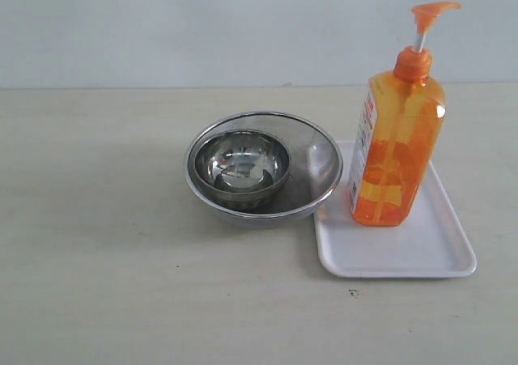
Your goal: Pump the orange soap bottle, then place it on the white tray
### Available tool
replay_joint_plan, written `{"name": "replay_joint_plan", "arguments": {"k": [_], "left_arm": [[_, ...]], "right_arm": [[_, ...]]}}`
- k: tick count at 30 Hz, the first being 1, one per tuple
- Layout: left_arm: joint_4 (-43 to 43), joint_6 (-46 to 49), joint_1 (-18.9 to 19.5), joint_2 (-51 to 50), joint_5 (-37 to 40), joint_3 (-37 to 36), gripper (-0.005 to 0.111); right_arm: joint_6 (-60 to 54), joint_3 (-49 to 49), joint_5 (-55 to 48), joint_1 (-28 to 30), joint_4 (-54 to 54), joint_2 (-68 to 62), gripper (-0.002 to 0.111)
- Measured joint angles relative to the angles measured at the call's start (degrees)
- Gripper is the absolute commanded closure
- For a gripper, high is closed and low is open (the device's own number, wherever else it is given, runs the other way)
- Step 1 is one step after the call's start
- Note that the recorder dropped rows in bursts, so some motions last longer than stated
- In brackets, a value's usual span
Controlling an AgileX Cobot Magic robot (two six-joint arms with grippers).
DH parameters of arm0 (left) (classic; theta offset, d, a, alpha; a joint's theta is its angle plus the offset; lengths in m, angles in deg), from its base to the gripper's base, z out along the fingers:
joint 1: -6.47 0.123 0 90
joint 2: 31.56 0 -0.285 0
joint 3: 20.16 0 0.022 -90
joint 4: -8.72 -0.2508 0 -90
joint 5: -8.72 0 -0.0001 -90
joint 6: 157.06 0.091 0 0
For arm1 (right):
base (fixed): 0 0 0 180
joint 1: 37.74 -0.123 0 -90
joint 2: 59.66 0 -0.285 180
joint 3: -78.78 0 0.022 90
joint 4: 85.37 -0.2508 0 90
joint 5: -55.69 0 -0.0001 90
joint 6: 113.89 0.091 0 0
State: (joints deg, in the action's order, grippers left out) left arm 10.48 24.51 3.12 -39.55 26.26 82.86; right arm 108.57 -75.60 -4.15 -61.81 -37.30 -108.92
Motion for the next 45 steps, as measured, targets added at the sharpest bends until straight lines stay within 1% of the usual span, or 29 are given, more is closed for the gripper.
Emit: {"name": "replay_joint_plan", "arguments": {"k": [33,40,45], "left_arm": [[0.00,0.00,0.00,0.00,0.00,0.00,0.102],[0.00,0.00,0.00,0.00,0.00,0.00,0.102],[0.00,0.00,0.00,0.00,0.00,0.00,0.102]], "right_arm": [[0.05,0.00,0.83,0.00,0.00,0.00,0.108],[2.19,0.00,1.46,0.00,-0.04,0.00,0.108],[2.95,0.00,3.25,0.31,-2.16,0.36,0.108]]}}
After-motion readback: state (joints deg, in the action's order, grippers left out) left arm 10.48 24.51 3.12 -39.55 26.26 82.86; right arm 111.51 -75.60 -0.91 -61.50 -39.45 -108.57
